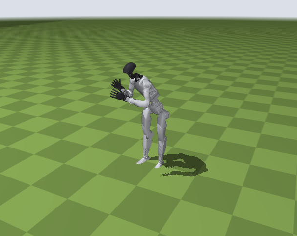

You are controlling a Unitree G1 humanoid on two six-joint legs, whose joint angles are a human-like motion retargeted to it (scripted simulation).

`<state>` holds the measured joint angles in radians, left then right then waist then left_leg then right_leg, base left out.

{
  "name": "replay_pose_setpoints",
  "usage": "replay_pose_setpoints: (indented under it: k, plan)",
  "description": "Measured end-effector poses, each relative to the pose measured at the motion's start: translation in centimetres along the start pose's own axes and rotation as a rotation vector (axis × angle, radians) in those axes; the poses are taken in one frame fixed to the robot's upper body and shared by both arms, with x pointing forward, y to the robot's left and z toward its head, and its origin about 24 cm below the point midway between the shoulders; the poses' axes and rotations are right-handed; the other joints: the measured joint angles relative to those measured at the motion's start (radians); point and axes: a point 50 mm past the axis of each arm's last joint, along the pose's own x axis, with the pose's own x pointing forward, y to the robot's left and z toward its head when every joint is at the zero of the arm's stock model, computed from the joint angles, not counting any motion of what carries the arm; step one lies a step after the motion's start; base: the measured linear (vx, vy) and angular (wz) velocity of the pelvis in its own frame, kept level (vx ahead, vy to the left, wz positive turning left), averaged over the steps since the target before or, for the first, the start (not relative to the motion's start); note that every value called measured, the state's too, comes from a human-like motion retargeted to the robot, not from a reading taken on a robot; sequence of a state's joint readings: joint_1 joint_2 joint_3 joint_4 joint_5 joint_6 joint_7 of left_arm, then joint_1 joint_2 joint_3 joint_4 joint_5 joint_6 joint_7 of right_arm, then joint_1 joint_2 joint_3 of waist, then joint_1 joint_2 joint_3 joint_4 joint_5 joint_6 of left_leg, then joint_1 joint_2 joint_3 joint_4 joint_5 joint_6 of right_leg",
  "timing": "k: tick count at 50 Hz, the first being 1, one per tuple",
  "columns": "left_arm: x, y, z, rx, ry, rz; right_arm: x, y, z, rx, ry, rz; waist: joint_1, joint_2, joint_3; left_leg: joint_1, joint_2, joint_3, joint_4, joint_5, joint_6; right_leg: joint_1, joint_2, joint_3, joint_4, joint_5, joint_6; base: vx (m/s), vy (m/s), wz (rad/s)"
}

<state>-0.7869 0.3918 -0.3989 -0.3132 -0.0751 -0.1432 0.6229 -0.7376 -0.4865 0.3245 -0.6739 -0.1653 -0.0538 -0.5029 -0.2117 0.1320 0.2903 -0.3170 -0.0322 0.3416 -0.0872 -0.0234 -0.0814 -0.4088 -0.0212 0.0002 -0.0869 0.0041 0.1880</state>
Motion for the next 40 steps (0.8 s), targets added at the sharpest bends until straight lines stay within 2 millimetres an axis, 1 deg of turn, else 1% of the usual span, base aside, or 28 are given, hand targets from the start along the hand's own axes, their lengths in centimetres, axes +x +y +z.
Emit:
replay_pose_setpoints:
  k: [3,5,19,26,40]
  plan:
    - [0.4,0.22,0.15,0.007,-0.012,0.023,0.26,-0.17,-0.11,-0.005,-0.003,-0.023,0.0,0.005,0.007,0.003,0.0,-0.004,0.0,-0.003,-0.002,0.004,0.001,-0.003,0.0,-0.003,-0.002,0.0,0.0,0.0]
    - [-0.33,0.14,0.03,0.005,0.001,0.04,-0.24,-0.09,-0.14,0.003,0.015,-0.047,0.003,0.007,-0.019,-0.011,0.001,0.0,0.0,0.001,-0.001,-0.011,0.001,0.002,0.0,0.002,-0.001,0.0,0.0,0.0]
    - [-0.15,0.22,0.38,0.025,-0.032,0.131,-0.21,-0.42,-0.59,-0.018,0.023,-0.174,0.0,0.005,-0.008,0.001,0.005,-0.003,0.0,-0.002,0.001,0.002,0.005,0.008,0.0,0.002,-0.003,0.0,0.0,0.0]
    - [0.38,0.37,0.67,0.034,-0.055,0.167,0.2,-0.5,-0.54,-0.02,0.01,-0.206,-0.003,0.006,0.01,0.005,0.007,-0.001,0.0,-0.007,0.001,0.005,0.008,0.01,0.0,0.002,-0.006,0.0,0.0,0.0]
    - [0.24,0.29,0.9,0.038,-0.066,0.203,0.44,-0.08,0.04,0.026,-0.015,-0.248,-0.008,0.004,0.022,0.002,0.008,0.017,0.0,-0.009,0.002,-0.004,0.01,0.024,0.0,0.007,-0.005,0.0,0.0,0.0]
